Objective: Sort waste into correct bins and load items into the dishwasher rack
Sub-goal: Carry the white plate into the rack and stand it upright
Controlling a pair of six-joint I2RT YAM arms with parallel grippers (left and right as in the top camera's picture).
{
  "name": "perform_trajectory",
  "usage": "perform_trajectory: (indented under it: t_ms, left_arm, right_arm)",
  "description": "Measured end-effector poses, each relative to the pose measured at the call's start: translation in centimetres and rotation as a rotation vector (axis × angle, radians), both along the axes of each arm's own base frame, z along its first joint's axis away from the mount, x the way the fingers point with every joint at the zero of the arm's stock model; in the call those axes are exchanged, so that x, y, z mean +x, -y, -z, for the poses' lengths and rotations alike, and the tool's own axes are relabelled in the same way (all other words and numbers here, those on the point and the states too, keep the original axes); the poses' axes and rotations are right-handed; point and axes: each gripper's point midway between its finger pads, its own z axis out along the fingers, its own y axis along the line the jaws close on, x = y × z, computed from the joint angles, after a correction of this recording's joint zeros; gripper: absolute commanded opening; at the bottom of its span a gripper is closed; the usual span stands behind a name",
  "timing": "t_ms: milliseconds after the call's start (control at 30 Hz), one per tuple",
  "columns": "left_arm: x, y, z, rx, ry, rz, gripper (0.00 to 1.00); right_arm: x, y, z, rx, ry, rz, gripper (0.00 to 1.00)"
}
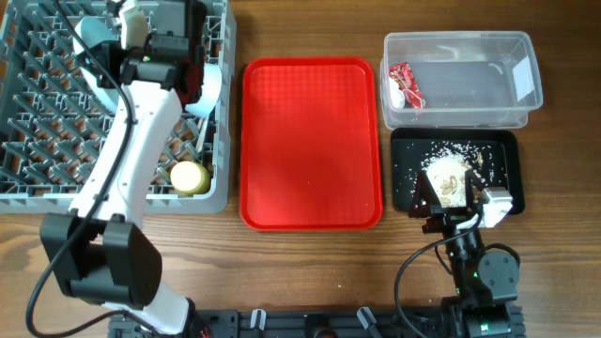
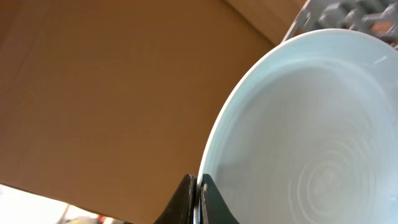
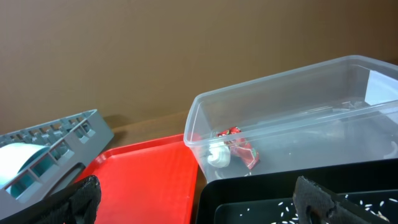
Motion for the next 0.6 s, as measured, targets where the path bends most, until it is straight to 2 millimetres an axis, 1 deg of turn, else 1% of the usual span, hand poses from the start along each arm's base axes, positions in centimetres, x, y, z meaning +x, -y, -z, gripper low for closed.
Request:
perform_trajectory:
  t_ms: [167,300,400,467,567,600]
  left_arm:
    - [0.0,-2.1,0.4,0.007,-0.049,-0.034,0.04]
    - [0.0,-3.0,0.9,-0.019,-0.083,-0.030,0.04]
    - [0.5,-2.7,1.8,-0.055,-0.131,0.015,0.04]
    - [1.5,-2.3,2.3,-0.079,-0.179,0.079,0.04]
    - [3.2,-1.8,2.1,-0.075,-0.210,0.160,0.04]
    - [3.5,-1.8,1.9,-0.071,-0.217,0.174,0.04]
  right_arm:
    - [0.0,0.0,0.0,0.000,0.000,0.000,1.00]
    - [0.0,0.0,0.0,0.000,0.000,0.000,1.00]
    - [0.0,0.0,0.0,0.000,0.000,0.000,1.00]
    - [0.0,0.0,0.0,0.000,0.000,0.000,1.00]
    - [0.0,0.0,0.0,0.000,0.000,0.000,1.00]
    - [0.0,0.0,0.0,0.000,0.000,0.000,1.00]
